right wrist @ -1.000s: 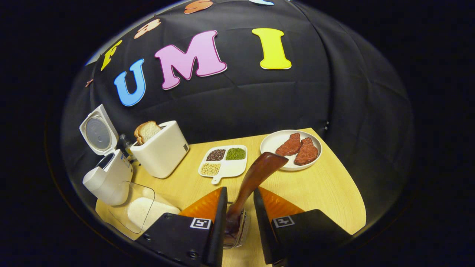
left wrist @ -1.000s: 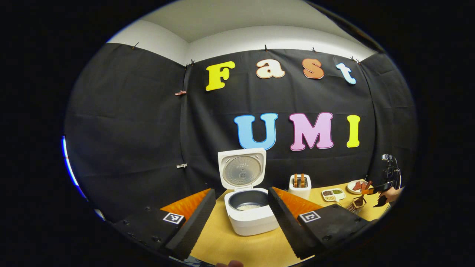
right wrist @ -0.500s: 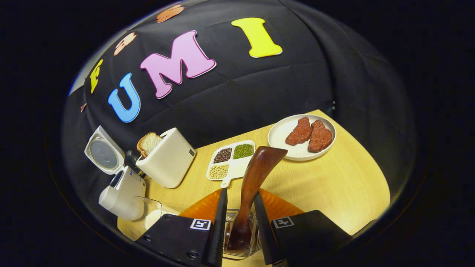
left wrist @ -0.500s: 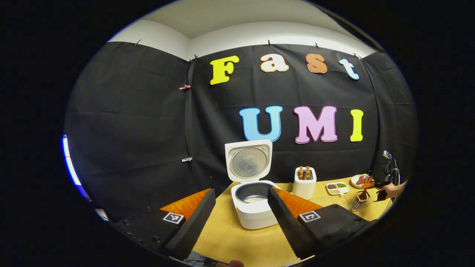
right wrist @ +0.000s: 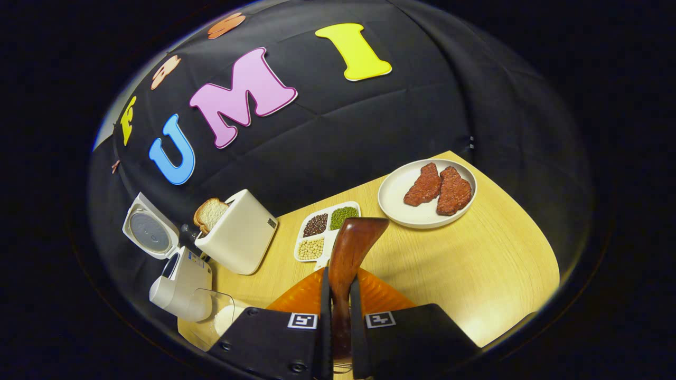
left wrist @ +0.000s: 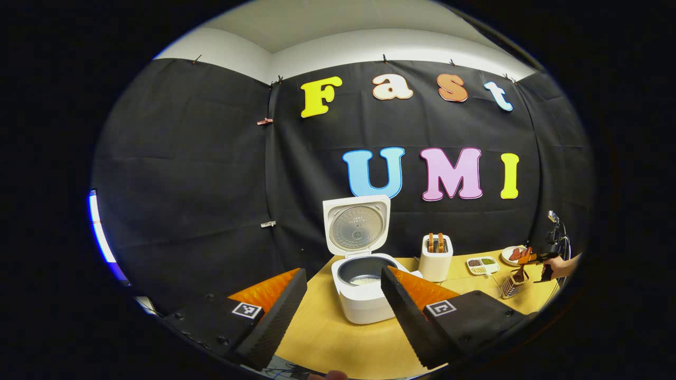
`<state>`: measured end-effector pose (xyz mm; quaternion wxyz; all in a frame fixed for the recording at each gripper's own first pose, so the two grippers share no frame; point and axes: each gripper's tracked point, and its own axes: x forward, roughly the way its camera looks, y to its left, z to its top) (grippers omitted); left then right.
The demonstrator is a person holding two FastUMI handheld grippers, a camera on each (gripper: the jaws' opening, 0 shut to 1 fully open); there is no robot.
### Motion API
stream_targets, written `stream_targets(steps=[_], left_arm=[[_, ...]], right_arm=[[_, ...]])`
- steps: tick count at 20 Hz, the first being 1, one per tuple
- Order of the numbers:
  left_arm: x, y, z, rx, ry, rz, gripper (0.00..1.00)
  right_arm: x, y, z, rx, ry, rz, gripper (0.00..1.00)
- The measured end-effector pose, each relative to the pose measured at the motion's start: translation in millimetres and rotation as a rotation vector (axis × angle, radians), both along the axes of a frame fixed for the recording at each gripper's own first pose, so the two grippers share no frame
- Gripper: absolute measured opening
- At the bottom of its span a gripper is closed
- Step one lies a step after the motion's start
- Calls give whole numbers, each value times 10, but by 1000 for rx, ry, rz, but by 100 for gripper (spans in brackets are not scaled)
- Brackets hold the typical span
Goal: Close the left gripper, press the button to open the rice cooker; take a wooden spoon from the chopstick holder with the right hand, scoop a spoonful of rice and pour it into the rice cooker, then put the wooden spoon back into the chopstick holder.
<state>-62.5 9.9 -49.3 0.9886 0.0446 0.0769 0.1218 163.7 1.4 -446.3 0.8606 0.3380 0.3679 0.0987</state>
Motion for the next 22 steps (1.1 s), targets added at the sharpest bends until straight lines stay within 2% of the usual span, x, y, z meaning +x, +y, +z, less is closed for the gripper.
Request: stream_targets(steps=[1,2,5,9,13,17,22], left_arm=[[12,3,7,6,0,-3,97],[16,4,14,11,-2,-6,97],[59,17,35,9,-8,-19,97],[109,19,54,1,-20,-45,97],[179,25,79,15,-35,-90,97],[234,27,47,-11,-39,-127,97],[303,90,-18,-30,-40,-159,97]], right_arm=[[-33,-19,25,-7,1,3,18],[-28,-31,88,-11,-20,3,13],[-43,-127,453,-14,-105,-13,13],[13,-277,972,-28,-204,-75,13],[-23,-144,1542,-38,-268,-71,13],[-139,277,2095,-49,-351,-22,13],[-284,1054,2426,-119,-433,112,13]])
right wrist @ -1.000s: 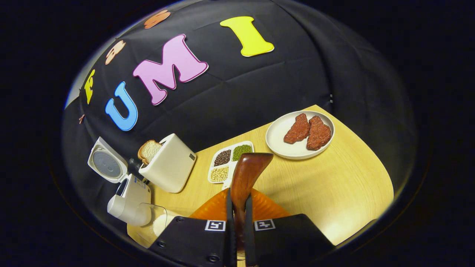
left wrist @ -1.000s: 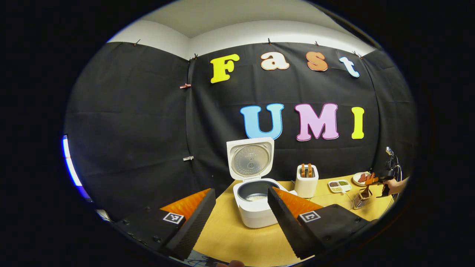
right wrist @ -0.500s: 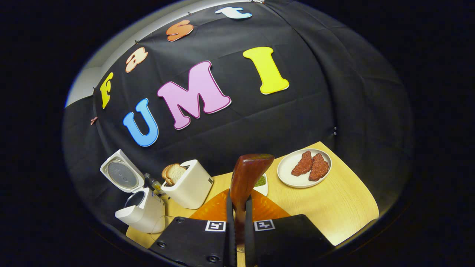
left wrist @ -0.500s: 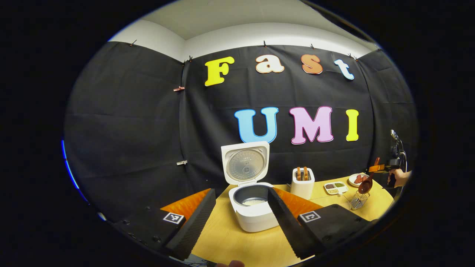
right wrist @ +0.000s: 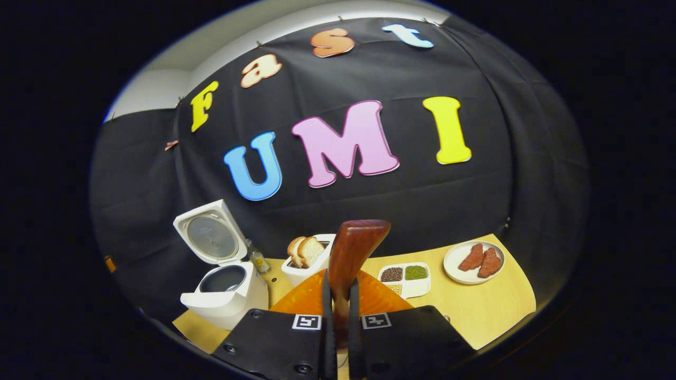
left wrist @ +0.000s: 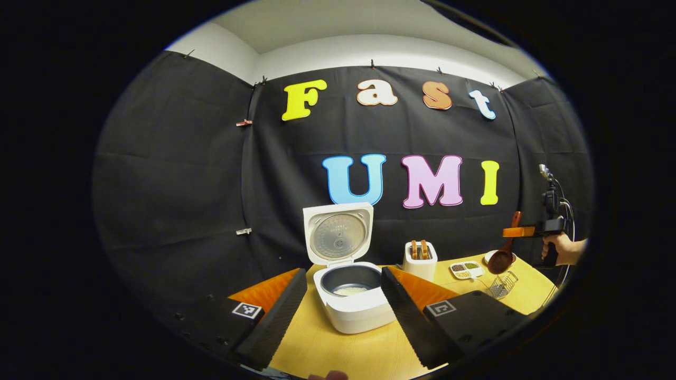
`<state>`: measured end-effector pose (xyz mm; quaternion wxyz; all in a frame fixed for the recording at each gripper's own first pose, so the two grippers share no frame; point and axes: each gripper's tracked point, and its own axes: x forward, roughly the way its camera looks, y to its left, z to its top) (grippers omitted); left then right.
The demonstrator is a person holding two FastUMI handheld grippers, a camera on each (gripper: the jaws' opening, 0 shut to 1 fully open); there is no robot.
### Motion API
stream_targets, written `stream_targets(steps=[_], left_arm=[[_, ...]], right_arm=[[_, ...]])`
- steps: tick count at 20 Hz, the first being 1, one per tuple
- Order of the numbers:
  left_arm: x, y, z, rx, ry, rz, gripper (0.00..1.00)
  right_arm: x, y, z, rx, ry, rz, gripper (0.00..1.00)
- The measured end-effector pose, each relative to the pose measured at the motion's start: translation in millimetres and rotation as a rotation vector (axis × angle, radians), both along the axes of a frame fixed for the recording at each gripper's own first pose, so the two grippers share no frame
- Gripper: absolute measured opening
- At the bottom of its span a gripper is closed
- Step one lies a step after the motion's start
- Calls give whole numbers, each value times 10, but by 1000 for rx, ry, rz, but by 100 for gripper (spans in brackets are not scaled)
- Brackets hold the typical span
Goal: Close the left gripper, press the button to open the rice cooker; take a wooden spoon from the chopstick holder with the right hand, scoop a spoonful of rice and pour it into the rice cooker, then put the wooden spoon back into the chopstick holder.
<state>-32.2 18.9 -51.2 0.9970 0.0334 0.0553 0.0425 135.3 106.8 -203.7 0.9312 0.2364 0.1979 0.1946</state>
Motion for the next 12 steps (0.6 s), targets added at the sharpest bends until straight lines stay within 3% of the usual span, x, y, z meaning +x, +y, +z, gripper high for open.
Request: stream_targets(steps=[4,12], left_arm=[[88,87,-36,-8,1,-16,97],[248,236,-134,-6,8,-43,97]], right_arm=[[-73,558,-118,-36,10,65,13],[-137,988,-840,-311,46,118,13]])
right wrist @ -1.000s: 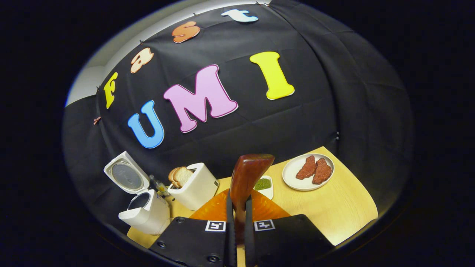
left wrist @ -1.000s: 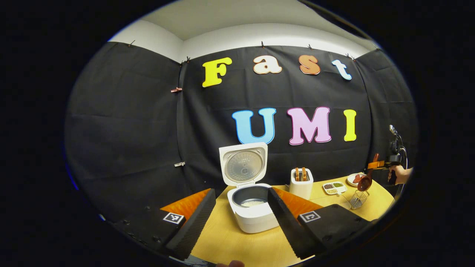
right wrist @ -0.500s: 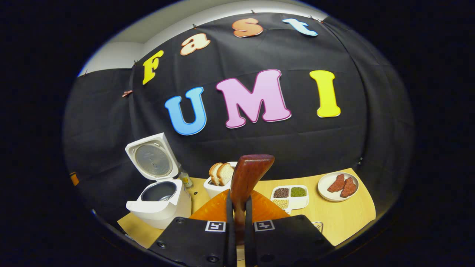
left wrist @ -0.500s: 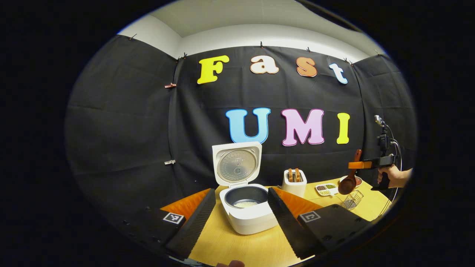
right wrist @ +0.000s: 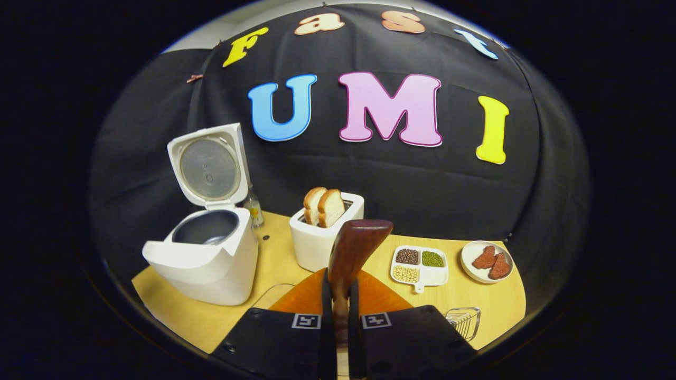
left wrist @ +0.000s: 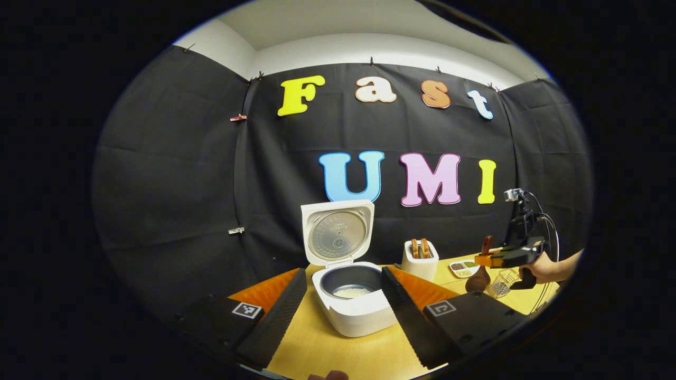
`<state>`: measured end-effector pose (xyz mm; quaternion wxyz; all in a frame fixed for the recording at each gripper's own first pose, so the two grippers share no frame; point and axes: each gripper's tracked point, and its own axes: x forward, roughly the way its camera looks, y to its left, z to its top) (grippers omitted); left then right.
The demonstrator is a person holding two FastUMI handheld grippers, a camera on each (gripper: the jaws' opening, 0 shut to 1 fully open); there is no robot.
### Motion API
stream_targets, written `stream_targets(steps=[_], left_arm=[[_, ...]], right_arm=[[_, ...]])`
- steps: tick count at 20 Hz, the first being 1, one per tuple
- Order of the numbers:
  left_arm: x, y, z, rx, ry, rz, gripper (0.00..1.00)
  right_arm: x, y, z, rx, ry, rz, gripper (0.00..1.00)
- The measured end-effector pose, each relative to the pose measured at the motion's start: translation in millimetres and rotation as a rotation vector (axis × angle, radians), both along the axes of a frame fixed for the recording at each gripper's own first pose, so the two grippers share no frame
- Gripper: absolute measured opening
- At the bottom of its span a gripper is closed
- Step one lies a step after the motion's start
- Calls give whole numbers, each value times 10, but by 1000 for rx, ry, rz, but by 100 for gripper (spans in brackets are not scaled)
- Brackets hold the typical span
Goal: Close the left gripper, press the button to open the rice cooker; take a wooden spoon from the chopstick holder with the right hand, scoop a spoonful of rice and pour it into the rice cooker, then put the wooden spoon back into the chopstick holder.
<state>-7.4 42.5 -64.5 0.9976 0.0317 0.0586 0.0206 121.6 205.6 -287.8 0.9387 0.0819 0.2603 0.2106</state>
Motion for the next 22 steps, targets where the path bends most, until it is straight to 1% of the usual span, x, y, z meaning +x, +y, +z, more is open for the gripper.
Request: stream_targets(steps=[3,6,8,12,14,16,19,22], left_arm=[[53,39,-72,-10,12,-5,97],[85,67,-121,-24,19,-8,97],[86,101,-154,-23,25,-8,97],[100,168,-185,-21,33,-5,97],[105,201,-201,-29,35,-1,97],[105,235,-206,-34,33,4,97],[97,277,-187,-33,28,8,97],[83,319,-172,-37,23,14,97]], right_arm=[[-7,29,-211,-108,-3,7,13],[-14,121,-390,-183,-7,22,13],[-39,123,-595,-253,1,19,13],[-151,386,-664,-256,29,27,13],[-288,590,-696,-196,91,32,13],[-346,723,-681,-105,155,-4,13],[-317,756,-681,94,276,-105,13],[-247,538,-784,315,413,-248,13]])
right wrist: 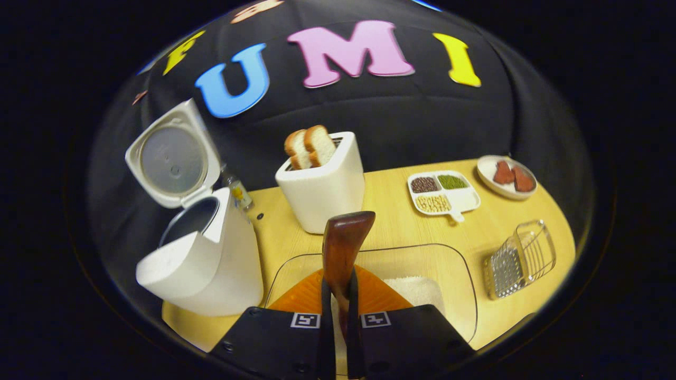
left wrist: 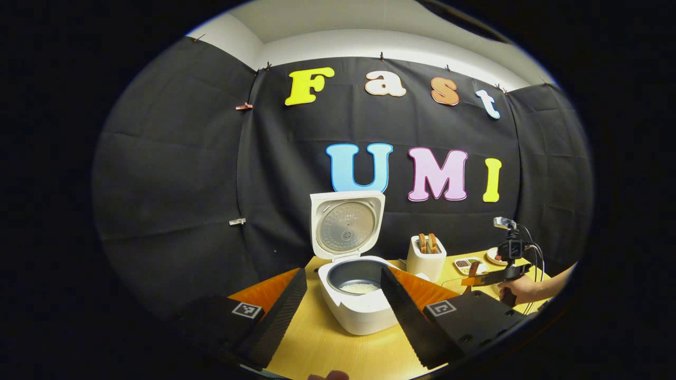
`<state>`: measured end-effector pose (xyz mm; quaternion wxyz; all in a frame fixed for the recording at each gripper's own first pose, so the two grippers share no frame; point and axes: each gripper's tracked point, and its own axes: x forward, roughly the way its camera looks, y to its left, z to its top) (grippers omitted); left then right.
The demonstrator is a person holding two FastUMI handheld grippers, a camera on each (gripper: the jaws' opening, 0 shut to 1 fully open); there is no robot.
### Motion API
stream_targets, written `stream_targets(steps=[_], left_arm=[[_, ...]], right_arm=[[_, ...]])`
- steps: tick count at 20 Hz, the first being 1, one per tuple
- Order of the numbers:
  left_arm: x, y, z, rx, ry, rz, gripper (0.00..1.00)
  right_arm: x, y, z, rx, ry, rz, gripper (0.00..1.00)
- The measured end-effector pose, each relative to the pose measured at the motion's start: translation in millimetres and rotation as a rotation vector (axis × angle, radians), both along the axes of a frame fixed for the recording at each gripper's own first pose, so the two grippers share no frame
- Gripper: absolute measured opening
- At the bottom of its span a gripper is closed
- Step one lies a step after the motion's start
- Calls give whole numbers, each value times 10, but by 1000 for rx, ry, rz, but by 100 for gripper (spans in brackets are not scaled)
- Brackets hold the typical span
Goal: Close the left gripper, press the button to open the rice cooker; take a wooden spoon from the chopstick holder with the right hand, scoop a spoonful of rice and pour it into the rice cooker, then put the wooden spoon back into the chopstick holder.
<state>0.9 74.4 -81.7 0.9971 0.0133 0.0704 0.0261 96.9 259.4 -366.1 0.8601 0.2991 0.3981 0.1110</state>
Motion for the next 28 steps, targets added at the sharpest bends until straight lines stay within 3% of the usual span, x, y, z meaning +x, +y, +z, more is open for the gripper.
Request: stream_targets(steps=[3,7,16,28], left_arm=[[21,20,9,-1,-1,5,97],[26,1,54,-4,-8,5,97],[-25,-142,119,-3,-18,-4,97],[-198,-37,64,-38,-12,33,97]], right_arm=[[15,-253,-16,165,34,-110,13],[64,-644,67,268,22,-227,13],[148,-981,316,422,59,-338,13],[260,-976,918,552,66,-367,13]])
